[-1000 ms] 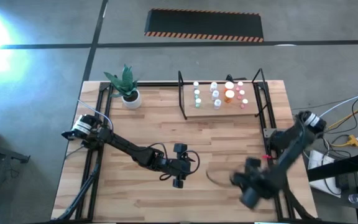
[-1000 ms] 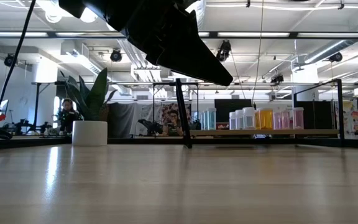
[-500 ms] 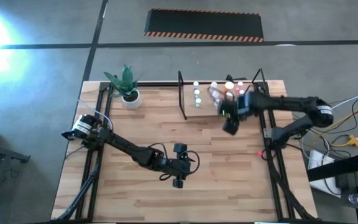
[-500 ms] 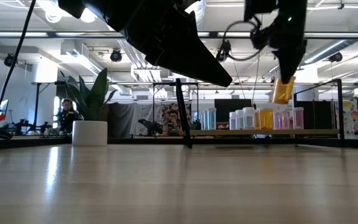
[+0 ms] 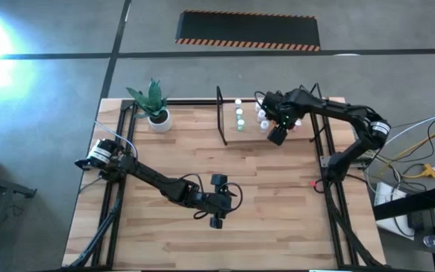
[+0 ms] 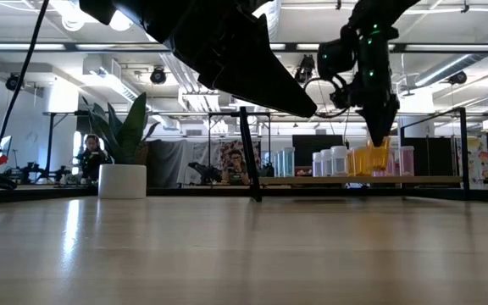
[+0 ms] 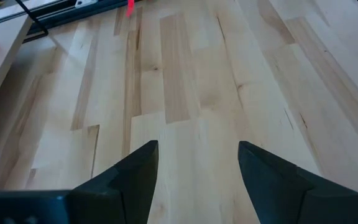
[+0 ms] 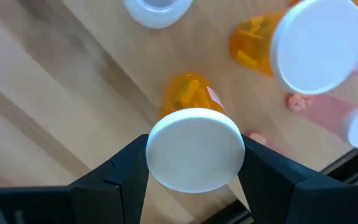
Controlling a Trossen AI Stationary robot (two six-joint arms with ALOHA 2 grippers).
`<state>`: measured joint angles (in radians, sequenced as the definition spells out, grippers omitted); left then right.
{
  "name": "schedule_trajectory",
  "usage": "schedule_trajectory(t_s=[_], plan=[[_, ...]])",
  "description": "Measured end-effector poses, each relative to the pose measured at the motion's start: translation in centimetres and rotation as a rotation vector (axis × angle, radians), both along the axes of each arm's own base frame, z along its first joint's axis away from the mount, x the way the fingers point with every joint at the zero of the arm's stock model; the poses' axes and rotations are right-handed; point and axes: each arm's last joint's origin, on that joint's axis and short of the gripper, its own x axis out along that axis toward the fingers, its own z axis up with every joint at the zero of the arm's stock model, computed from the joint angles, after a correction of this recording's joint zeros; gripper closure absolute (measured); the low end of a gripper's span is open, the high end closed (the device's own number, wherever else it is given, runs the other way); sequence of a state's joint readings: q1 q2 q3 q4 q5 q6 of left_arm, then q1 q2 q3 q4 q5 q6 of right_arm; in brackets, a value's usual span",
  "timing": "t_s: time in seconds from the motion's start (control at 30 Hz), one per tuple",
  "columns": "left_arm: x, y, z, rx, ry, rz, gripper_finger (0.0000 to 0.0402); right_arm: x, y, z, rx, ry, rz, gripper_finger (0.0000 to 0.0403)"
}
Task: Pick and place medicine bottles onto shelf by color
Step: Put the orange pill bottle on the shelf aligned with the other orange pill bottle, then return to Home Position
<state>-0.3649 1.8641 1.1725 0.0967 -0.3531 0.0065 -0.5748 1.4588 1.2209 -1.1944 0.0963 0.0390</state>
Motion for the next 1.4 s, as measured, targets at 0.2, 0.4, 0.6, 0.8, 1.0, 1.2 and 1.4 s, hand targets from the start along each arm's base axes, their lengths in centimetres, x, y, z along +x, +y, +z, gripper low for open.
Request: schedule_trajectory(t_s=[0.2, 0.4, 0.6, 0.8, 1.0, 1.2, 1.4], plan=[[0.0, 0.0, 0.0, 0.000, 0.000, 0.000, 0.0197, 0.1, -1.1, -1.1, 0.020, 0.030, -0.017, 0.0204], [0.0, 0.0, 0.0, 0.000, -0.001, -0.001, 0.0197, 0.1, -1.4, -1.2, 0.011, 0.029, -0.017, 0.0185], [0.0, 0.0, 0.0, 0.000, -0.001, -0.001, 0.0197, 0.2, -1.5, -1.1, -0.011, 0.003, -0.011, 0.0177], [0.0, -0.1, 0.0, 0.000, 0.000, -0.001, 0.0197, 0.3, -1.6, -0.8, -0.019, -0.009, -0.002, 0.0176], [0.0, -0.1, 0.0, 0.000, 0.000, -0.004, 0.0197, 0.2, -1.7, 0.0, -0.033, -0.028, -0.010, 0.0142], [-0.1, -0.1, 0.0, 0.000, 0.000, -0.004, 0.0197, 0.0, -1.6, 1.7, -0.020, -0.007, 0.035, 0.0091], [-0.1, -0.1, 0.0, -0.001, 0.000, -0.003, 0.0197, -0.9, -0.1, 4.7, -0.054, -0.062, 0.005, 0.0090]])
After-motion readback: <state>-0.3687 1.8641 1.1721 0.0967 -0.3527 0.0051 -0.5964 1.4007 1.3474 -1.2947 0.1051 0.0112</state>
